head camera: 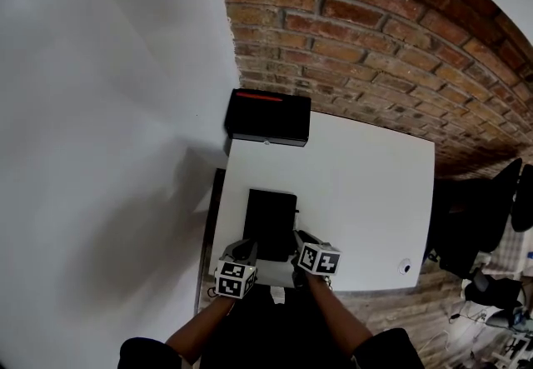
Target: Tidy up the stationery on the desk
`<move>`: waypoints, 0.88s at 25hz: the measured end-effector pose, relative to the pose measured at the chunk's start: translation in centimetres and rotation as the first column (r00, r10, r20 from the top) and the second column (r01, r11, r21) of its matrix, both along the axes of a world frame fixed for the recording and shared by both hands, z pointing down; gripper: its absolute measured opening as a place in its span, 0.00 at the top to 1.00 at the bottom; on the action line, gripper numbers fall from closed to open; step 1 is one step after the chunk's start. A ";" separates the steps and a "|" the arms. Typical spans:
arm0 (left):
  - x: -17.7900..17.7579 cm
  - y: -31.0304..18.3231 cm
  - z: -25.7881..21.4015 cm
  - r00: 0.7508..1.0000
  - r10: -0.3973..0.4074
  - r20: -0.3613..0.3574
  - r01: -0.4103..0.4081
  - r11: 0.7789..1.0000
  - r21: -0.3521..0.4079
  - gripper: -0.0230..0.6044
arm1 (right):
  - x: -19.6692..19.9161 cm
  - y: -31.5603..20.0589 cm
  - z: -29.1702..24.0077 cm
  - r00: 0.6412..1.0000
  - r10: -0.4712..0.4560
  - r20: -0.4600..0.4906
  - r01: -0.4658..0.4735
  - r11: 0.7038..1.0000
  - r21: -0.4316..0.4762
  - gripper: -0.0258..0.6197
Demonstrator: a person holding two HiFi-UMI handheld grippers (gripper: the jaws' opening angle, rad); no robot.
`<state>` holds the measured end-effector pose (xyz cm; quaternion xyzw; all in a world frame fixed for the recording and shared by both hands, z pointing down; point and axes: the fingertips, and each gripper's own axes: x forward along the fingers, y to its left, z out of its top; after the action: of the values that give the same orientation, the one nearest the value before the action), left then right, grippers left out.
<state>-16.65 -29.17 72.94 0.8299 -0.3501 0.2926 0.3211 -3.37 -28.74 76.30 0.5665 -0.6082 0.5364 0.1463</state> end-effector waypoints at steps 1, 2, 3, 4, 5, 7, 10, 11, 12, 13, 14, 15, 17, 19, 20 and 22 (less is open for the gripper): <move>0.1 0.0 0.1 1.000 0.003 -0.001 -0.003 1.000 -0.001 0.93 | 0.1 0.1 -0.1 1.000 0.001 0.000 -0.001 1.000 0.001 0.83; 0.2 0.0 0.1 1.000 0.007 -0.002 -0.007 1.000 -0.001 0.93 | 0.1 0.1 -0.2 1.000 0.002 0.001 -0.002 1.000 0.002 0.83; 0.3 0.0 0.1 1.000 0.011 -0.002 -0.011 1.000 -0.002 0.93 | 0.2 0.2 -0.3 1.000 0.004 0.003 -0.004 1.000 0.003 0.83; 0.4 0.0 0.0 1.000 0.014 -0.002 -0.014 1.000 -0.002 0.93 | 0.3 0.4 -0.3 1.000 0.007 0.008 -0.007 1.000 0.002 0.83; 0.5 0.0 0.0 1.000 0.017 -0.001 -0.017 1.000 -0.001 0.93 | 0.3 0.5 -0.4 1.000 0.011 0.014 -0.011 1.000 0.002 0.84; 0.7 -0.1 0.0 1.000 0.020 -0.002 -0.020 1.000 0.000 0.93 | 0.4 0.9 -0.4 0.999 0.028 0.031 -0.028 1.000 0.000 0.84; 1.1 -0.1 -0.1 1.000 0.026 -0.006 -0.026 1.000 0.001 0.93 | 0.3 1.3 -0.2 0.997 0.047 0.054 -0.047 0.999 -0.006 0.84; 1.1 -0.1 -0.2 1.000 0.028 -0.007 -0.028 1.000 0.000 0.93 | 0.1 1.4 -0.1 0.997 0.046 0.063 -0.046 0.999 -0.010 0.84; 1.1 -0.1 -0.2 1.000 0.030 -0.007 -0.030 1.000 -0.001 0.93 | 0.0 1.5 0.0 0.997 0.043 0.070 -0.042 0.999 -0.014 0.84; 1.1 0.0 -0.2 0.999 0.031 -0.006 -0.031 1.000 -0.002 0.93 | -0.1 1.6 0.1 0.997 0.037 0.073 -0.036 0.999 -0.019 0.84; 1.1 0.1 -0.2 1.000 0.031 -0.006 -0.031 1.000 -0.003 0.93 | -0.2 1.7 0.1 0.997 0.032 0.073 -0.031 0.999 -0.021 0.86; 1.1 0.1 -0.1 0.999 0.031 -0.005 -0.031 1.000 -0.004 0.93 | -0.2 1.7 0.2 0.997 0.029 0.074 -0.028 0.999 -0.022 0.87; 1.1 0.2 -0.1 0.999 0.034 0.000 -0.034 0.999 -0.005 0.93 | -0.2 1.6 0.1 0.996 0.029 0.079 -0.027 0.999 -0.020 0.87; 0.9 0.2 0.0 0.999 0.033 0.001 -0.033 0.999 -0.005 0.93 | -0.2 1.4 0.0 0.996 0.029 0.082 -0.028 1.000 -0.014 0.89; 0.9 0.3 0.1 0.999 0.032 0.001 -0.032 0.999 -0.006 0.93 | -0.2 1.3 0.0 0.996 0.029 0.083 -0.028 1.000 -0.012 0.90; 0.8 0.4 0.2 1.000 0.030 0.004 -0.030 1.000 -0.009 0.93 | -0.3 1.2 0.0 0.995 0.030 0.090 -0.029 1.000 -0.012 0.90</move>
<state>-15.90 -28.73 73.12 0.8331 -0.3368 0.3005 0.3197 -3.63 -27.52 76.33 0.5498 -0.6030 0.5668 0.1137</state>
